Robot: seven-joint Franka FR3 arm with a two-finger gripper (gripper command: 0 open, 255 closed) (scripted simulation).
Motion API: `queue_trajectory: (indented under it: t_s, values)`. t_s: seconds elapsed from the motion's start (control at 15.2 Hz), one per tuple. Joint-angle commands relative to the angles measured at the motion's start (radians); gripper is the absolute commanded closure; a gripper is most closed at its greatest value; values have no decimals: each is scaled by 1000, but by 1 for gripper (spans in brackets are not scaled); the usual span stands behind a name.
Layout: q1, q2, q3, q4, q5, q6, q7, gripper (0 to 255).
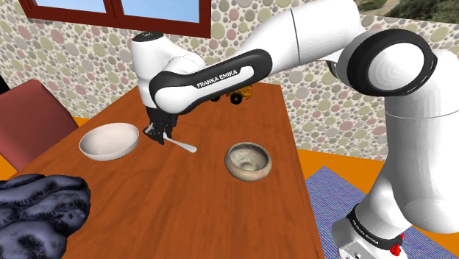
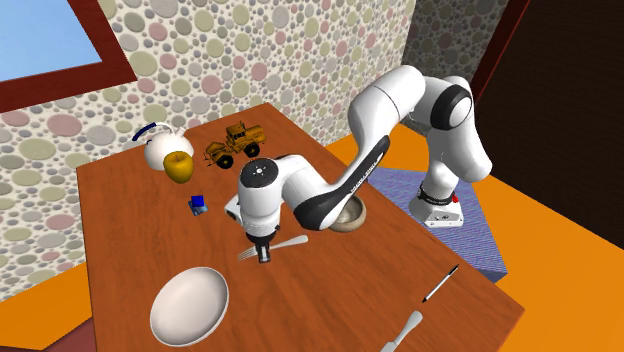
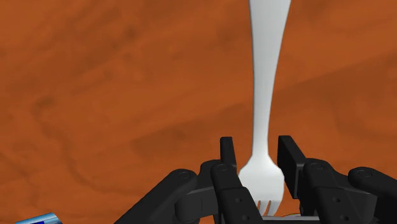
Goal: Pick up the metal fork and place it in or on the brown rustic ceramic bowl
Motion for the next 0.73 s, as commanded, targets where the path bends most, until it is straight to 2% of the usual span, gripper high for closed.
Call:
queue_trajectory:
  t_s: [0.0, 0.66]
  values:
    - [0, -8, 2, 14, 4, -21, -5, 255]
    - [3, -36, 11, 105, 23, -138, -29, 255]
